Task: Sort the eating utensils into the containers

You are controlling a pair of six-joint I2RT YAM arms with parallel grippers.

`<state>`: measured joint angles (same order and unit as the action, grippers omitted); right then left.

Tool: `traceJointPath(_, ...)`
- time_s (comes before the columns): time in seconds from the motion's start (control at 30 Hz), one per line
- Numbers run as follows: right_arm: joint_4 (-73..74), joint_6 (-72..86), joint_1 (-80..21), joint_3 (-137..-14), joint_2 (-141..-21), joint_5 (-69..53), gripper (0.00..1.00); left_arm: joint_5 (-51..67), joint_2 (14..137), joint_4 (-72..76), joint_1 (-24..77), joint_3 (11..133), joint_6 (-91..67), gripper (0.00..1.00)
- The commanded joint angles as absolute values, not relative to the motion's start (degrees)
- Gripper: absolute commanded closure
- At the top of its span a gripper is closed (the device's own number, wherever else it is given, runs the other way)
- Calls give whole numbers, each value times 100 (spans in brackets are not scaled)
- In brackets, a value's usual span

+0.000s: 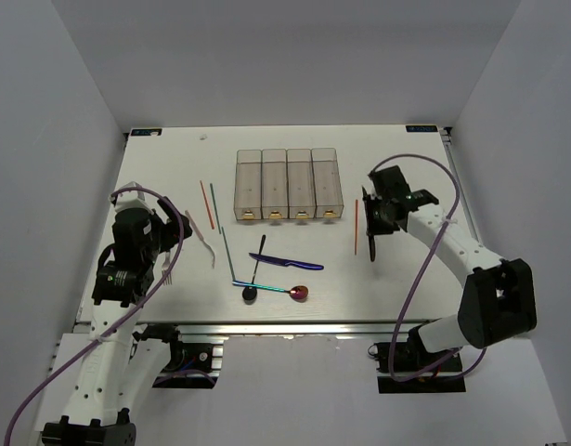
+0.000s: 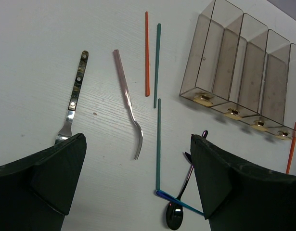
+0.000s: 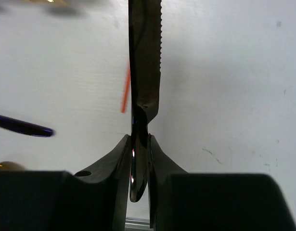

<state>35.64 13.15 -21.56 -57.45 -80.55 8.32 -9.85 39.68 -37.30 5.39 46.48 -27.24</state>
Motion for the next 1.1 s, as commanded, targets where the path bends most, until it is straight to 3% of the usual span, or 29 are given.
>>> traceJointPath(0.0, 3419, 1327, -2180, -6879, -8138, 99, 100, -1028, 3911, -3691, 554, 4641, -2751, 2)
traceJointPath(0.17, 3208, 1389, -2320, -8635, -9288, -220, 100, -1063, 3850, -3691, 554, 4623, -2760, 2)
traceJointPath(0.37, 3059, 1275, -2504, -9983, -10616, 631, 100, -1081, 3937, -3726, 554, 4641, -2769, 2)
traceJointPath(1.07, 2716, 300, -2733, -10257, -11777, 1714, 100, -1046, 3814, -3683, 545, 4623, -2769, 2)
